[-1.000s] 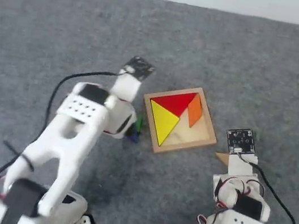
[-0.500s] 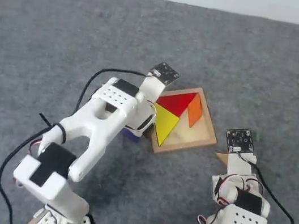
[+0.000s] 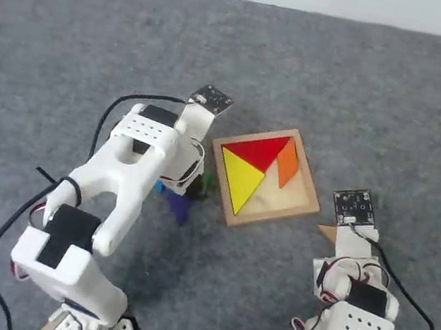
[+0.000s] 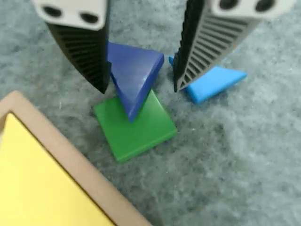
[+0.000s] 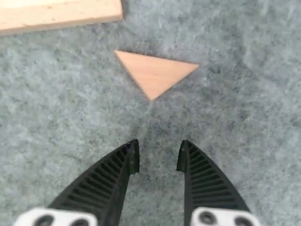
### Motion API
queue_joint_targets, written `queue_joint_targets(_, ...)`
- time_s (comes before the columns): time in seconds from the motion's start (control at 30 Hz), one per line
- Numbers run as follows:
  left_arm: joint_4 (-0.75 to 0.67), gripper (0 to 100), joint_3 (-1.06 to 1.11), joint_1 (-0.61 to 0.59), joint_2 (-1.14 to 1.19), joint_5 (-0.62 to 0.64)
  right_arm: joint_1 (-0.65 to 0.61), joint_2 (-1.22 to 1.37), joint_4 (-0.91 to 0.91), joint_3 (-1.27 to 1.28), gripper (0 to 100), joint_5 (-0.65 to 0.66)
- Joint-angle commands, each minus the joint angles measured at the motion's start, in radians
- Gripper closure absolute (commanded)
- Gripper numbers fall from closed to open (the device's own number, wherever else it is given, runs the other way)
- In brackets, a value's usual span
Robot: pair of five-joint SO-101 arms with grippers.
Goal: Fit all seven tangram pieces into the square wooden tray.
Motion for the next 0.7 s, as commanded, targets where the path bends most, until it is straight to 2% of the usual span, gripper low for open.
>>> queue_joint_targets(0.0, 0.012, 79, -0.021, -0.008, -0.071, -0.012, -0.004, 0.01, -0.019, -0.06, 85.3, 0.003)
queue_joint_targets(0.1, 0.012, 79, -0.022, 0.0, -0.072, 0.008, -0.002, 0.019, -0.008, -0.11, 85.3, 0.003)
queue_joint_targets(0.23, 0.0, 79, 0.005, 0.002, -0.124, 0.149, -0.01, 0.024, 0.117, -0.278, 85.1, -0.015)
queue_joint_targets(0.33, -0.052, 79, 0.085, -0.012, -0.232, 0.203, -0.01, 0.082, 0.162, -0.391, 85.1, -0.025)
queue_joint_targets(0.47, -0.18, 79, 0.243, -0.06, -0.397, 0.252, -0.012, 0.282, 0.14, -0.526, 85.1, -0.031)
queue_joint_targets(0.57, -0.207, 79, 0.291, -0.12, -0.451, 0.236, -0.024, 0.47, 0.13, -0.614, 85.1, -0.023)
queue_joint_targets(0.6, -0.209, 79, 0.297, -0.137, -0.45, 0.236, -0.035, 0.529, 0.128, -0.634, 85.1, -0.009)
queue_joint_targets(0.67, -0.232, 79, 0.312, -0.161, -0.433, 0.233, -0.061, 0.631, 0.128, -0.655, 85.0, 0.101)
